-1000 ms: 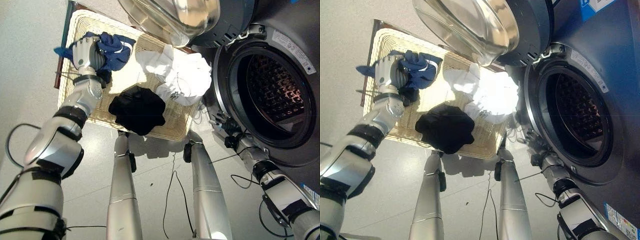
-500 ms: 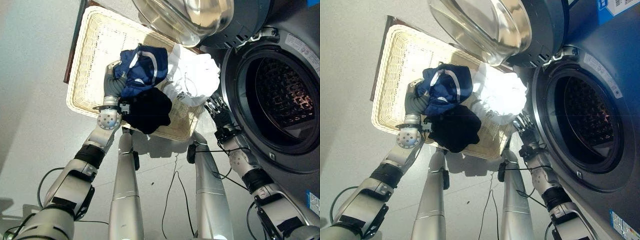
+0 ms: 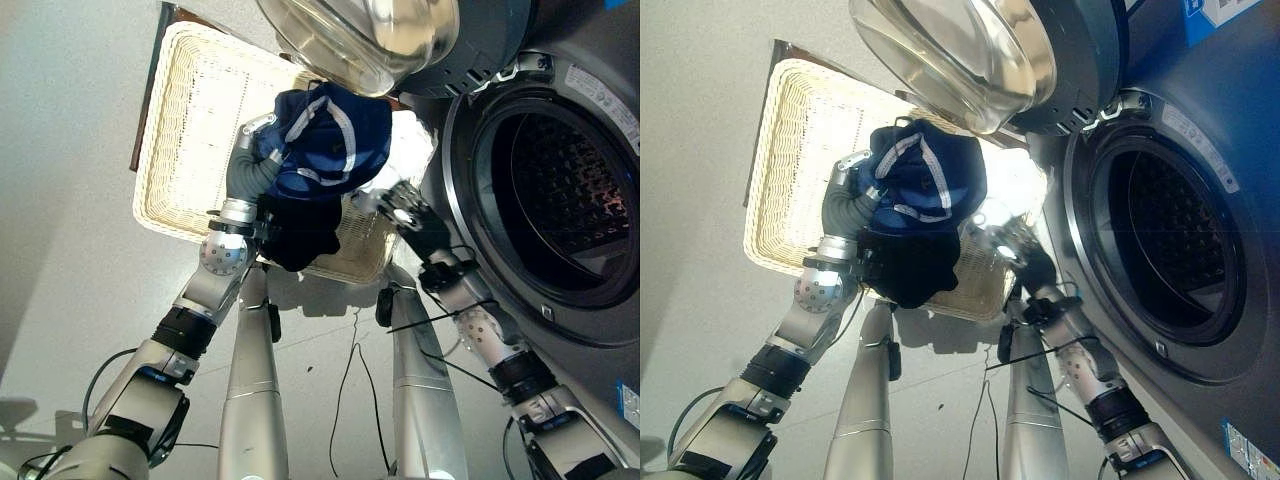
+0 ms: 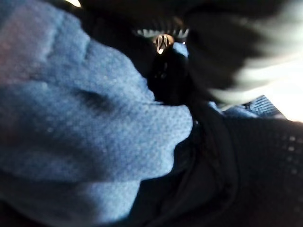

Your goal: Put the clothes into the washing machine.

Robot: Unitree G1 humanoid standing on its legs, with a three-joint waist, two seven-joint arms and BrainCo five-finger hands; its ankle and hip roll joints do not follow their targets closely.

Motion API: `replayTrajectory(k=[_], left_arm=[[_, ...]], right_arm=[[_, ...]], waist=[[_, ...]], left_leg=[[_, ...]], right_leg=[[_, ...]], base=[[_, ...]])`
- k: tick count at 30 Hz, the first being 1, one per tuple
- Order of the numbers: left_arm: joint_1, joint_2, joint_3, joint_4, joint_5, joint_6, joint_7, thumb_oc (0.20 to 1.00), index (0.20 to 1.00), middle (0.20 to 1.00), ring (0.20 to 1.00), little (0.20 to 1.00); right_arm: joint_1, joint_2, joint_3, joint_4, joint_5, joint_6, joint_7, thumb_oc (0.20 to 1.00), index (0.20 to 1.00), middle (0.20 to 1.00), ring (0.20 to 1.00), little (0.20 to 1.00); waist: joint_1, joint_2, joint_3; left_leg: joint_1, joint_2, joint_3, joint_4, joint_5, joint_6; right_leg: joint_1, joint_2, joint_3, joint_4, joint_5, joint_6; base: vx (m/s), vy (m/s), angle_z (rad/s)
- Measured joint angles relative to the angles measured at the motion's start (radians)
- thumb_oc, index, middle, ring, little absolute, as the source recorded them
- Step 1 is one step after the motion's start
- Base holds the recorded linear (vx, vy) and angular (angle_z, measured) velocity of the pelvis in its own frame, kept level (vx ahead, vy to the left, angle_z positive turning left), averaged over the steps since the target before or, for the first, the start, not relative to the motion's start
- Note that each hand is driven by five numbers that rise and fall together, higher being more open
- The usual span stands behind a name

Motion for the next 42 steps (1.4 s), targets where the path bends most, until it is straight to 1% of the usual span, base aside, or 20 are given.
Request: replayTrajectory(k=[3, 6, 8, 9, 10, 11, 12, 13, 15, 16, 19, 22, 24, 27, 30, 34, 40, 42], left_arm=[[-0.001, 0.002, -0.001, -0.037, 0.048, -0.003, -0.003, 0.2, 0.2, 0.2, 0.2, 0.2], [0.003, 0.01, 0.005, -0.038, 0.072, -0.005, 0.001, 0.2, 0.2, 0.2, 0.2, 0.2], [0.003, 0.011, 0.005, -0.039, 0.073, -0.005, 0.006, 0.2, 0.2, 0.2, 0.2, 0.2], [0.002, 0.004, 0.004, -0.041, 0.073, -0.006, 0.014, 0.2, 0.2, 0.2, 0.2, 0.2], [0.002, 0.004, 0.004, -0.041, 0.073, -0.006, 0.014, 0.2, 0.2, 0.2, 0.2, 0.2], [0.002, -0.004, 0.003, -0.042, 0.075, -0.006, 0.024, 0.2, 0.2, 0.2, 0.2, 0.2], [0.003, -0.007, 0.002, -0.044, 0.075, -0.006, 0.03, 0.2, 0.2, 0.2, 0.2, 0.2], [0.012, -0.019, 0.004, -0.059, 0.083, -0.005, 0.041, 0.2, 0.2, 0.2, 0.2, 0.2], [0.031, -0.032, 0.012, -0.102, 0.117, -0.005, 0.051, 0.2, 0.2, 0.2, 0.2, 0.2], [0.033, -0.035, 0.011, -0.108, 0.127, -0.005, 0.051, 0.2, 0.2, 0.2, 0.2, 0.2], [0.035, -0.032, 0.013, -0.119, 0.148, -0.005, 0.051, 0.2, 0.2, 0.2, 0.2, 0.2], [0.04, -0.022, 0.013, -0.124, 0.151, -0.005, 0.045, 0.2, 0.2, 0.2, 0.2, 0.2], [0.04, -0.007, 0.014, -0.124, 0.156, -0.004, 0.046, 0.2, 0.2, 0.2, 0.2, 0.2], [0.041, 0.009, 0.015, -0.125, 0.172, -0.004, 0.045, 0.2, 0.2, 0.2, 0.2, 0.2], [0.043, 0.009, 0.015, -0.125, 0.172, -0.004, 0.038, 0.2, 0.2, 0.2, 0.2, 0.2], [0.042, 0.008, 0.014, -0.125, 0.171, -0.004, 0.025, 0.2, 0.2, 0.2, 0.2, 0.2], [0.042, 0.006, 0.008, -0.136, 0.167, -0.003, -0.034, 0.2, 0.2, 0.2, 0.2, 0.2], [0.039, 0.003, 0.001, -0.143, 0.14, 0.0, -0.062, 0.2, 0.2, 0.2, 0.2, 0.2]], right_arm=[[-0.045, 0.01, 0.018, -0.006, -0.026, 0.003, -0.005, 1.0, 1.0, 1.0, 1.0, 1.0], [-0.047, 0.009, 0.014, -0.006, -0.079, -0.021, -0.047, 1.0, 1.0, 1.0, 1.0, 1.0], [-0.051, 0.009, 0.013, -0.007, -0.144, -0.061, -0.117, 1.0, 1.0, 1.0, 1.0, 1.0], [-0.052, 0.013, 0.003, -0.009, -0.208, -0.096, -0.173, 1.0, 1.0, 1.0, 1.0, 1.0], [-0.052, 0.013, 0.003, -0.009, -0.208, -0.096, -0.173, 1.0, 1.0, 1.0, 1.0, 1.0], [-0.05, 0.015, -0.013, -0.017, -0.294, -0.125, -0.246, 1.0, 1.0, 1.0, 1.0, 1.0], [-0.048, 0.015, -0.019, -0.03, -0.329, -0.136, -0.282, 1.0, 1.0, 1.0, 1.0, 1.0], [-0.039, 0.017, -0.04, -0.066, -0.414, -0.138, -0.366, 1.0, 1.0, 1.0, 1.0, 1.0], [-0.018, 0.022, -0.062, -0.127, -0.482, -0.147, -0.421, 1.0, 1.0, 1.0, 1.0, 1.0], [-0.016, 0.022, -0.06, -0.141, -0.485, -0.147, -0.423, 1.0, 1.0, 1.0, 1.0, 1.0], [-0.017, 0.019, -0.05, -0.157, -0.478, -0.146, -0.389, 1.0, 1.0, 1.0, 1.0, 1.0], [-0.017, 0.015, -0.029, -0.157, -0.376, -0.136, -0.283, 1.0, 1.0, 1.0, 1.0, 1.0], [-0.018, 0.011, -0.012, -0.157, -0.298, -0.119, -0.215, 1.0, 1.0, 1.0, 1.0, 1.0], [-0.018, 0.005, -0.003, -0.158, -0.224, -0.088, -0.143, 1.0, 1.0, 1.0, 1.0, 1.0], [-0.024, -0.012, 0.014, -0.164, -0.175, -0.055, -0.092, 1.0, 1.0, 1.0, 1.0, 1.0], [-0.024, -0.024, 0.032, -0.184, -0.146, -0.017, -0.048, 1.0, 1.0, 1.0, 1.0, 1.0], [-0.029, -0.021, 0.055, -0.186, -0.125, 0.017, -0.043, 1.0, 1.0, 1.0, 1.0, 1.0], [-0.033, -0.021, 0.064, -0.187, -0.116, 0.026, -0.042, 1.0, 1.0, 1.0, 1.0, 1.0]], waist=[[0.015, 0.0, 0.0], [0.029, 0.0, 0.0], [0.026, 0.0, 0.0], [0.023, 0.0, 0.0], [0.023, 0.0, 0.0], [0.022, 0.0, 0.0], [0.021, 0.001, 0.0], [0.02, 0.001, 0.0], [0.02, 0.001, 0.0], [0.02, 0.001, 0.0], [0.022, 0.001, 0.0], [0.024, 0.001, 0.0], [0.024, 0.001, 0.0], [0.025, 0.001, 0.0], [0.025, 0.001, 0.0], [0.025, 0.001, 0.0], [0.025, 0.001, 0.0], [0.025, 0.001, 0.0]], left_leg=[[0.001, -0.006, -0.001, 0.001, 0.0, 0.0], [0.002, -0.007, -0.003, 0.001, 0.001, 0.0], [0.002, -0.011, -0.003, 0.002, 0.001, 0.0], [0.002, -0.012, -0.003, 0.003, 0.001, 0.0], [0.002, -0.012, -0.003, 0.003, 0.001, 0.0], [0.003, -0.012, -0.002, 0.003, 0.001, 0.001], [0.003, -0.012, -0.002, 0.003, 0.0, 0.001], [0.004, -0.013, 0.0, 0.003, -0.002, 0.005], [0.004, -0.015, 0.003, 0.003, -0.002, 0.005], [0.005, -0.015, 0.003, 0.003, -0.002, 0.005], [0.006, -0.014, 0.003, 0.003, -0.002, 0.005], [0.006, -0.014, 0.003, 0.002, 0.001, 0.001], [0.007, -0.014, 0.003, 0.002, 0.001, 0.001], [0.007, -0.014, 0.003, 0.003, 0.001, 0.001], [0.008, -0.014, 0.003, 0.003, 0.001, 0.001], [0.009, -0.014, 0.003, 0.003, 0.001, 0.001], [0.009, -0.014, 0.003, 0.002, 0.001, 0.001], [0.009, -0.014, 0.003, 0.003, 0.001, 0.001]], right_leg=[[0.001, -0.006, 0.002, 0.005, -0.001, 0.001], [0.003, -0.006, 0.003, 0.007, -0.001, 0.0], [0.003, -0.009, 0.003, 0.009, -0.001, 0.001], [0.003, -0.01, 0.003, 0.01, -0.002, 0.001], [0.003, -0.01, 0.003, 0.01, -0.002, 0.001], [0.002, -0.01, 0.004, 0.01, -0.002, 0.001], [0.002, -0.01, 0.004, 0.01, -0.002, 0.001], [0.002, -0.01, 0.007, 0.007, -0.002, 0.001], [0.002, -0.01, 0.013, 0.007, -0.002, 0.004], [0.002, -0.01, 0.014, 0.006, -0.002, 0.004], [0.002, -0.01, 0.014, 0.007, -0.002, 0.004], [0.002, -0.01, 0.014, 0.007, -0.002, 0.004], [0.002, -0.01, 0.014, 0.009, -0.002, 0.004], [0.002, -0.01, 0.014, 0.01, -0.002, 0.004], [0.003, -0.01, 0.014, 0.01, -0.002, 0.004], [0.003, -0.01, 0.014, 0.011, -0.002, 0.004], [0.004, -0.01, 0.014, 0.01, -0.002, 0.004], [0.004, -0.01, 0.014, 0.01, -0.002, 0.004]], base=[[0.0, 0.016, 0.04], [0.0, 0.003, 0.01], [0.0, 0.0, 0.0], [0.0, 0.0, 0.0], [0.0, 0.0, 0.0], [-0.01, 0.042, -0.01], [0.0, 0.069, -0.01], [0.0, 0.057, -0.01], [0.0, 0.018, -0.01], [0.0, 0.0, 0.0], [0.0, 0.0, 0.0], [0.0, 0.0, 0.0], [0.0, -0.016, 0.0], [0.0, -0.011, 0.0], [0.0, -0.027, 0.0], [0.0, -0.019, 0.0], [0.0, 0.0, 0.0], [0.0, 0.0, 0.0]])
